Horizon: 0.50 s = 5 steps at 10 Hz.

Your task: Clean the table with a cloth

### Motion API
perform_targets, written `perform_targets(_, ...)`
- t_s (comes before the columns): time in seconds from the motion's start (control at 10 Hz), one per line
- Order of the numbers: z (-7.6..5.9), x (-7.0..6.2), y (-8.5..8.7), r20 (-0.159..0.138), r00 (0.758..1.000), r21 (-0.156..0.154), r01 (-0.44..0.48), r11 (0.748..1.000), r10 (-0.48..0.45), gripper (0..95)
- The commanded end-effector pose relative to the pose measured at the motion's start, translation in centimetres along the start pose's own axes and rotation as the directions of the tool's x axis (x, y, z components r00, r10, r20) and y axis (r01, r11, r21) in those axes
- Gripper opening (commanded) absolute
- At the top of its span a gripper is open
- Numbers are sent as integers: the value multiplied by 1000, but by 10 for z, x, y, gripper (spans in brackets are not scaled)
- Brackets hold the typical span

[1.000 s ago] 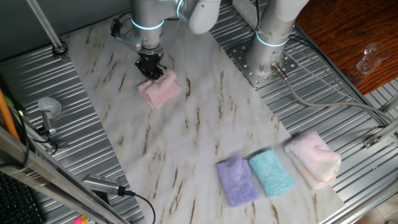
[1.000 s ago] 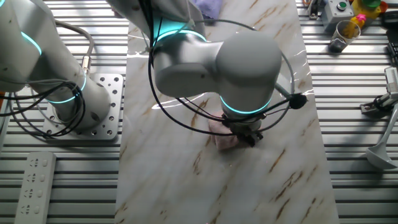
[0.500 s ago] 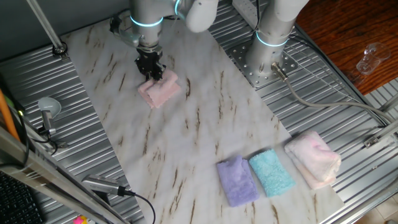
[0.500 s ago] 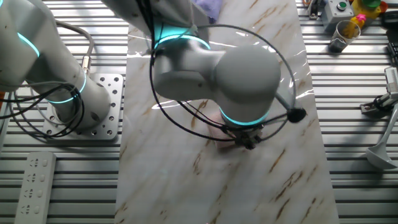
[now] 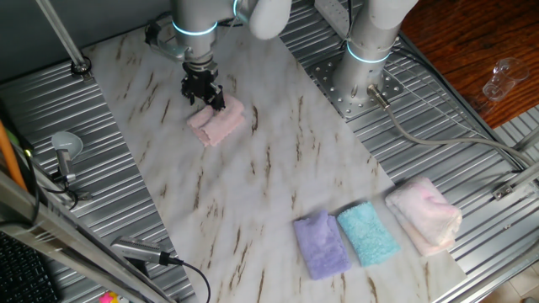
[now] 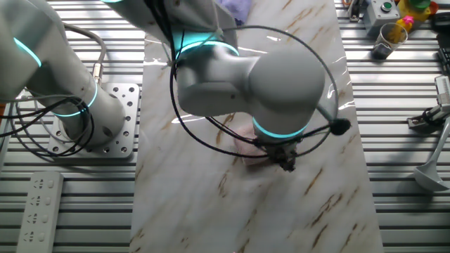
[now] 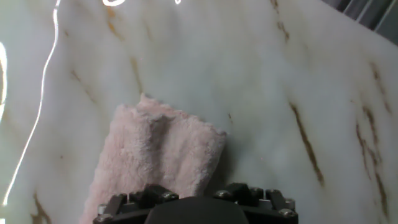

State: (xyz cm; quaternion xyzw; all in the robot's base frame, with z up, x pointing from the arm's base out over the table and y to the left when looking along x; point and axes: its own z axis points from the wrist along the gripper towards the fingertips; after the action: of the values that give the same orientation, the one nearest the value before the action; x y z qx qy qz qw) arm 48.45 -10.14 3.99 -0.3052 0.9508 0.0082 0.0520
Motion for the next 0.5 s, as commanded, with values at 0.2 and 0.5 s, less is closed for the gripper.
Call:
perform_targets(0.2,-27,0,8,-17,1000,19,-9,1000,9,570)
perform_targets(0.5,-45,0,16,-13,999,19,-52,998,52,570)
